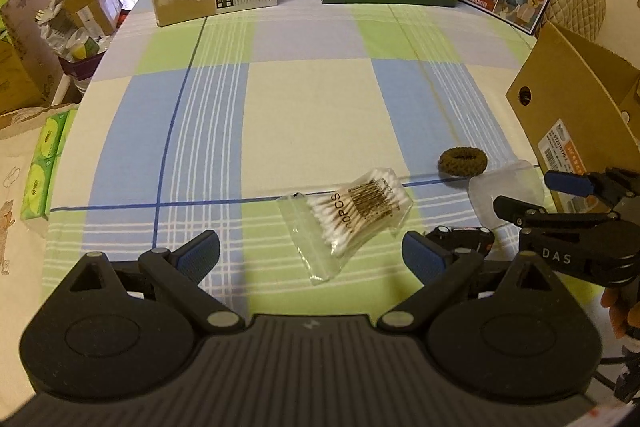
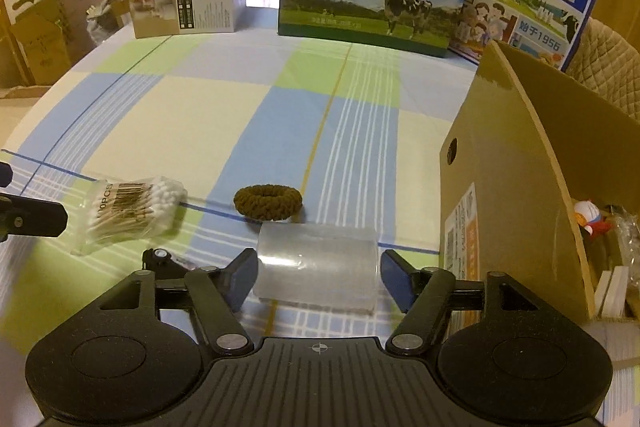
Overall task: Organize objects
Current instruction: 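Grasp clear plastic cylinder with right gripper while left gripper approaches cotton swab bag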
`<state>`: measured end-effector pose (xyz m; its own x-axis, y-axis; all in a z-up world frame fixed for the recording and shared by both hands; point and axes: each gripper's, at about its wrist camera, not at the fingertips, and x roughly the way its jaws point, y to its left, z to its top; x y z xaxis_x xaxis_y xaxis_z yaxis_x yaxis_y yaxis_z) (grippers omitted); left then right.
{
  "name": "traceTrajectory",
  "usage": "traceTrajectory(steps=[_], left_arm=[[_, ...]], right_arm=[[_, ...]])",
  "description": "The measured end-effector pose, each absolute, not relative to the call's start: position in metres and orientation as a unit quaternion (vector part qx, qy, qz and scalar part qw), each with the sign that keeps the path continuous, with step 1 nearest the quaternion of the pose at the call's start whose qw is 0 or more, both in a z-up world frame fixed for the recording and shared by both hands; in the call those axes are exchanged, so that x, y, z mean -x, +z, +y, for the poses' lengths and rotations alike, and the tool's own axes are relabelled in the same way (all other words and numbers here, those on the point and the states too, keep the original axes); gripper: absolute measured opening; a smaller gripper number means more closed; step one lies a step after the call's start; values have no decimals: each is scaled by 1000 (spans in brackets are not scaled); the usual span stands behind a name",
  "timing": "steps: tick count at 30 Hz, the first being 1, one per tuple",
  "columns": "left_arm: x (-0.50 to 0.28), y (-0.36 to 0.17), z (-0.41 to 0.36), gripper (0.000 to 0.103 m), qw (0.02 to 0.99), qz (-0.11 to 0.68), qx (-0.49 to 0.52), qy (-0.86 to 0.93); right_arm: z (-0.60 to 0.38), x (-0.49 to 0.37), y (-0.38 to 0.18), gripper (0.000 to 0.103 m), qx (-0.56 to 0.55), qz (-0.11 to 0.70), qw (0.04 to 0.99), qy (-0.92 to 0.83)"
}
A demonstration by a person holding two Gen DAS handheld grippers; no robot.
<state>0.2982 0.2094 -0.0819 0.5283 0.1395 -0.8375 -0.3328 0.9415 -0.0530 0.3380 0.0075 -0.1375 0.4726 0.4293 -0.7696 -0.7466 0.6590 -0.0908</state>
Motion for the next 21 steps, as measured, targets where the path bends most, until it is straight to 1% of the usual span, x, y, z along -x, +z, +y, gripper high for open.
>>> traceTrajectory(steps=[7, 16, 21], left_arm=[[-311, -92, 215, 96, 866, 473, 94, 130], [-319, -104, 219, 96, 863, 482, 88, 122], [-323, -111, 216, 94, 869, 481, 60, 101]], right_arm=[[13, -345, -143, 69, 218, 381, 823, 360], [9, -352, -152, 69, 208, 392, 818, 365], [4, -348, -152, 69, 216, 391, 810, 380]])
